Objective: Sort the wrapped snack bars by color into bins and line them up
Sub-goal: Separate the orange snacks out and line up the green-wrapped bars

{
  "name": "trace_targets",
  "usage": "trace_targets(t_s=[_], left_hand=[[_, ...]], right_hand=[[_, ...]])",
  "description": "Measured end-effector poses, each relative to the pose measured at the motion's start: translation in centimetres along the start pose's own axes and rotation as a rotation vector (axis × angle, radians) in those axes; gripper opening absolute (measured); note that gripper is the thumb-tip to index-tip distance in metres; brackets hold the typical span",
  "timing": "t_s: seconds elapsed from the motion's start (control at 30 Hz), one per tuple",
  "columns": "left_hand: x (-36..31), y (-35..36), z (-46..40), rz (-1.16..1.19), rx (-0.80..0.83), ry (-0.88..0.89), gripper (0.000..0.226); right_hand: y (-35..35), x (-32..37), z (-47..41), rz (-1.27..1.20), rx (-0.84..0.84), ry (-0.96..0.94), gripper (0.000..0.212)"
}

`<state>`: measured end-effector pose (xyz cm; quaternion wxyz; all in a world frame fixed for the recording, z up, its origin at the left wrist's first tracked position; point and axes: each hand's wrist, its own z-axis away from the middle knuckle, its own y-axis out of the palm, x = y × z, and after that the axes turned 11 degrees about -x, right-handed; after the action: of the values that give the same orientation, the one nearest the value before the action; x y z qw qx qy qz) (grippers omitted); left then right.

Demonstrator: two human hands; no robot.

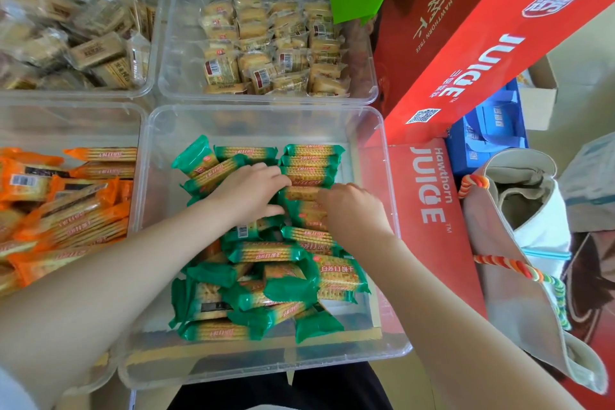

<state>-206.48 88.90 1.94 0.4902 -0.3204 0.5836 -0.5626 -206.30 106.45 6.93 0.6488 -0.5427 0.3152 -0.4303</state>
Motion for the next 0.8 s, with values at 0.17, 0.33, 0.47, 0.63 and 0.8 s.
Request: trace_targets(t_s=[0.17,0.33,0.47,0.63,0.8], left_hand=[[0.5,0.2,0.9,-0.012,0.001,-0.006,0.059],[0.6,0.1,1.0,0.04,0.106,-0.094,0.064],[0.4,-1.0,1.0,0.165,0.221,-0.127,0.069],[-0.8,-1.1,1.0,0.206,0.224,-0.129,0.069],[-1.9,0.1,2.1,0.125,0.198,-0.083,0.073]], right_hand=[[1.4,0.8,-0.7,-0.104,-0.008,-0.033,0.027],[2.4,1.3,-0.4,-0.085,-0.034,-0.04,0.035],[3.4,1.2,0.2,-0.182,-0.036,0.018,0.038],[3.2,-0.1,-0.7,-0.224,0.103,0.058,0.048],[3.0,-0.3,-1.8,0.062,0.112,-0.084,0.056]])
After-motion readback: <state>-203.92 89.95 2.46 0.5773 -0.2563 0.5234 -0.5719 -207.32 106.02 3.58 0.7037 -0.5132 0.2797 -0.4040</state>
